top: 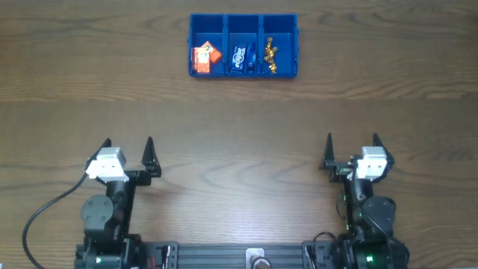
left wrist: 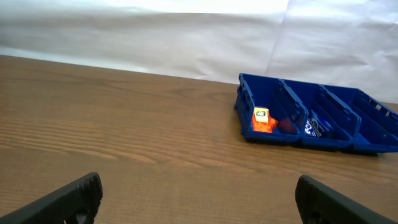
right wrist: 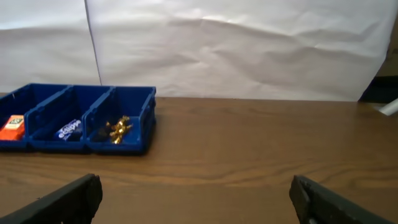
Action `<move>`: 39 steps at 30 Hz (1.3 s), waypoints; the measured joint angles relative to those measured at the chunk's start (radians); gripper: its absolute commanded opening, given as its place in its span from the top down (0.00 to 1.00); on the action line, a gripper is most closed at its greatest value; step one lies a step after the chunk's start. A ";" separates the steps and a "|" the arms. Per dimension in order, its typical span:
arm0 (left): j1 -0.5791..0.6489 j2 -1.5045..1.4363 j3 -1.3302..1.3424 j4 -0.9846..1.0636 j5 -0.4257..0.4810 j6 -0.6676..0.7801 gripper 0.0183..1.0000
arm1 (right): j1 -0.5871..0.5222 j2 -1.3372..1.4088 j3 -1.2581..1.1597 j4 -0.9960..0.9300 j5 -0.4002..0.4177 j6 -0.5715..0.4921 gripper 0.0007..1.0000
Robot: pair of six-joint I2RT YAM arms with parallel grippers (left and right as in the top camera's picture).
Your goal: Sort Candies Into Trays
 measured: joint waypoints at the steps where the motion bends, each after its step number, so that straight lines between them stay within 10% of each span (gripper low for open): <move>1: 0.000 0.000 0.000 0.000 0.000 0.000 0.00 | -0.006 0.000 0.000 -0.020 -0.003 0.000 0.00; 39: 0.000 0.000 0.000 0.000 0.000 0.000 0.00 | -0.058 0.000 0.000 -0.024 -0.039 0.000 0.00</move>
